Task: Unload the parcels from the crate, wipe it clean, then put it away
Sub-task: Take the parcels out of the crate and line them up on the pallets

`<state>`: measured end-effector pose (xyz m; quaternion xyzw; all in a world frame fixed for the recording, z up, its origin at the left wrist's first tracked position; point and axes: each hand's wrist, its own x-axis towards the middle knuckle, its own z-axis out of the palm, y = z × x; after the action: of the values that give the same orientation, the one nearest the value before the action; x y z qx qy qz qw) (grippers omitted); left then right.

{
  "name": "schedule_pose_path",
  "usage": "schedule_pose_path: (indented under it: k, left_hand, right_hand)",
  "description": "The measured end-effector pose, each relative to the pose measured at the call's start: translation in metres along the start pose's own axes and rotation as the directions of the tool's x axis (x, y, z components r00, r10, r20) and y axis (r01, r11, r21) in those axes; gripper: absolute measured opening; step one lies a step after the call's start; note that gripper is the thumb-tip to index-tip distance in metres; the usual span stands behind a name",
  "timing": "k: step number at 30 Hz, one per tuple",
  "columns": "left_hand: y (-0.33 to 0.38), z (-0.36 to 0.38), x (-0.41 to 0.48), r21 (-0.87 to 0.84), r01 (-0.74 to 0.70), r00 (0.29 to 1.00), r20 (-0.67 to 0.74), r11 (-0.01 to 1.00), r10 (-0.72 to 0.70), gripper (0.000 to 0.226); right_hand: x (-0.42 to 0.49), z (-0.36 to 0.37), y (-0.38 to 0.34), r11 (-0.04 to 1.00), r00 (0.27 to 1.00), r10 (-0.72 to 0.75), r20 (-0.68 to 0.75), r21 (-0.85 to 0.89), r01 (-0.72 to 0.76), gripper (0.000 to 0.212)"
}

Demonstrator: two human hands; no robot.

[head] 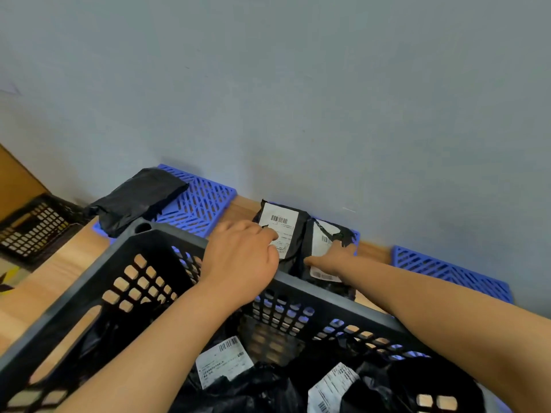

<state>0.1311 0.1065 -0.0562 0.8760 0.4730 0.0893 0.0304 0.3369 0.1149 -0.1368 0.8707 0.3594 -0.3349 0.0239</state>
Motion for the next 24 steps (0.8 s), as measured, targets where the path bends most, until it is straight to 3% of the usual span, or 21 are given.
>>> schedule_pose_path:
  k: [4,7,10,15,20,24]
  left_hand:
    - [0.0,0.001,0.001,0.009,0.005,1.0,0.0,1.0,-0.005,0.071]
    - [0.0,0.002,0.001,0.009,0.012,1.0,0.01,1.0,-0.012,0.06]
    - [0.001,0.001,0.001,0.01,0.015,1.0,0.008,1.0,-0.015,0.062]
    - [0.004,-0.004,0.0,0.005,0.031,0.998,0.054,1.0,-0.031,0.048]
    - [0.004,-0.006,0.0,-0.011,0.058,0.997,0.055,0.998,-0.057,0.052]
    - [0.005,-0.006,0.0,-0.033,0.072,0.996,0.045,0.997,-0.071,0.042]
  right_hand:
    - [-0.003,0.004,0.004,0.996,0.992,-0.048,0.119,-0.063,0.056,0.096]
    - [-0.007,-0.009,0.003,0.955,0.975,-0.164,0.148,-0.224,0.194,0.061]
    - [-0.011,-0.023,0.003,0.92,0.955,-0.267,0.127,-0.261,0.292,0.032]
    - [-0.04,-0.042,0.005,0.91,0.932,-0.358,0.052,-0.207,0.36,0.038]
    - [-0.094,-0.057,0.012,0.871,0.853,-0.49,-0.18,-0.057,0.488,0.025]
    - [-0.15,-0.061,0.029,0.801,0.735,-0.564,-0.377,-0.032,0.598,0.02]
